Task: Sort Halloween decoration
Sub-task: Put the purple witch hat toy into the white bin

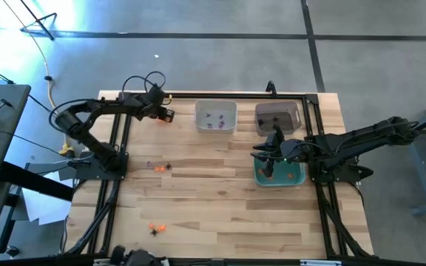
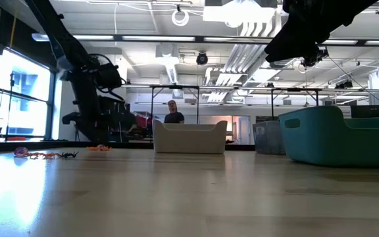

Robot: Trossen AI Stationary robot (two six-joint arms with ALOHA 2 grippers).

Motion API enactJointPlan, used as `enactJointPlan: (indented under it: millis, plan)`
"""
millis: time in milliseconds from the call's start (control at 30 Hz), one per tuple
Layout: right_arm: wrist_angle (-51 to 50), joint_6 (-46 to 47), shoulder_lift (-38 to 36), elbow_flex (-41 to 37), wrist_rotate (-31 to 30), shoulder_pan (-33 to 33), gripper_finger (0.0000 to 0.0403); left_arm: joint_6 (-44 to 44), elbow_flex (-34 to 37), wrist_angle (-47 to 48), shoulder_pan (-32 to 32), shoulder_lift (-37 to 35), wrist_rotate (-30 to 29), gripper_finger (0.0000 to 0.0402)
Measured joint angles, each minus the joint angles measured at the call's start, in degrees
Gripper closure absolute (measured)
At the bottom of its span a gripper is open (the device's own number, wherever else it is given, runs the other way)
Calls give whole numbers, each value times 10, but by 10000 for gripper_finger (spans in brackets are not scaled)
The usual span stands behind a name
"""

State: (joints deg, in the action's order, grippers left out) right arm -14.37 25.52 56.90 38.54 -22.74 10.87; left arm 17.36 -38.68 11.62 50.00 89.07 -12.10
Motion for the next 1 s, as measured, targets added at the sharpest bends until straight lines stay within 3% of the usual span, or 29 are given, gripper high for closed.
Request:
enactJointPlan:
  millis: [267,467,833,1000]
  plan:
    - [0,0,0,0,0,0,269,4,-83,71,-3,89,22,286]
    - [0,0,0,0,0,0,269,12,-98,81,-7,102,19,289]
    - [0,0,0,0,0,0,269,21,-97,78,-9,104,22,375]
    - [0,0,0,0,0,0,269,22,-97,77,-15,105,11,392]
